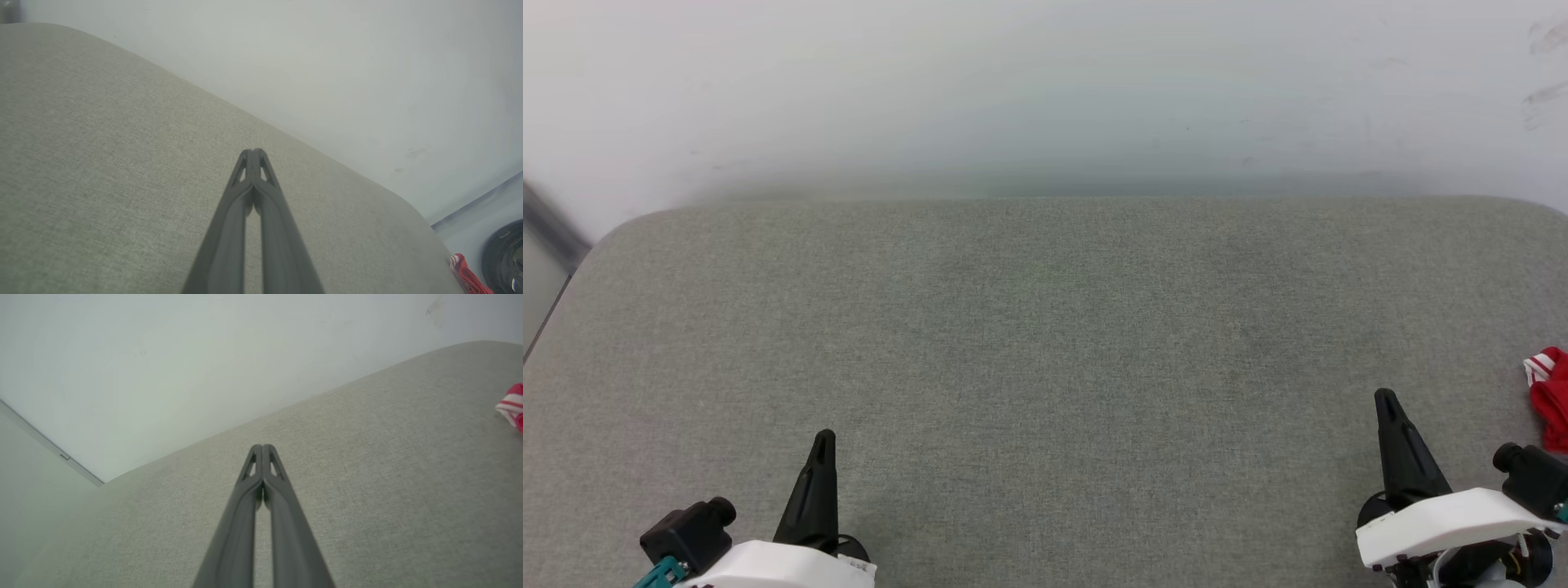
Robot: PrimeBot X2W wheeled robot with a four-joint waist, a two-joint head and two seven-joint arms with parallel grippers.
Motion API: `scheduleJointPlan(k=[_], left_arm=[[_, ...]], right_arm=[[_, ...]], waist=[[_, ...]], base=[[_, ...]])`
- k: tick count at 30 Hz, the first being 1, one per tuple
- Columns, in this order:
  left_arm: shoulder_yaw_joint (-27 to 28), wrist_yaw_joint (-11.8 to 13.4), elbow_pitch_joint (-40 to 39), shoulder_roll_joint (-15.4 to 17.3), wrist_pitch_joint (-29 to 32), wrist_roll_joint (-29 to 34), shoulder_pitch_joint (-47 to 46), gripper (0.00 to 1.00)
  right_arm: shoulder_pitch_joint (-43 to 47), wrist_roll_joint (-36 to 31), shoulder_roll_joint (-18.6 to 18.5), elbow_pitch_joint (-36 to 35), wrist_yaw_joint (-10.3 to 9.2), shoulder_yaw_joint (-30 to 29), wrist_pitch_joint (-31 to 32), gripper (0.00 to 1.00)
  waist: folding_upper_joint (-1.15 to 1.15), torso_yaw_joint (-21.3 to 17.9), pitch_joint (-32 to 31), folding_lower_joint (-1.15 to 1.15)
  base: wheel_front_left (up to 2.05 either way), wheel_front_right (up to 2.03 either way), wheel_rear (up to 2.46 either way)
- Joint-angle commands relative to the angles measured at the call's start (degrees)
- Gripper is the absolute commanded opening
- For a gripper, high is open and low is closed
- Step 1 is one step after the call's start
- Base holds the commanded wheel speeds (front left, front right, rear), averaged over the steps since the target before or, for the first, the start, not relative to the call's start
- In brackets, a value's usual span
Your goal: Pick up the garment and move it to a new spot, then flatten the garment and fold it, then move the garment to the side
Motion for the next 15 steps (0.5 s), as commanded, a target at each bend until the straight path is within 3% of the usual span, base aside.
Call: scheduleJointPlan(k=[1, 15], left_arm=[[0.1, 0.0, -0.5, 0.6, 0.3, -1.8, -1.6, 0.0], [0.5, -0.1, 0.9, 0.9, 3.0, -13.7, -3.2, 0.0]], right_arm=[[-1.6, 1.9, 0.0, -0.6, 0.01, -0.2, 0.3, 0.0], [-2.3, 14.3, 0.1, 0.2, 0.0, -0.8, 2.9, 0.0]], waist=[[0.0, 0.0, 0.0, 0.0], [0.0, -0.3, -0.1, 0.0]], base=[[0.0, 0.0, 0.0], [0.0, 0.0, 0.0]])
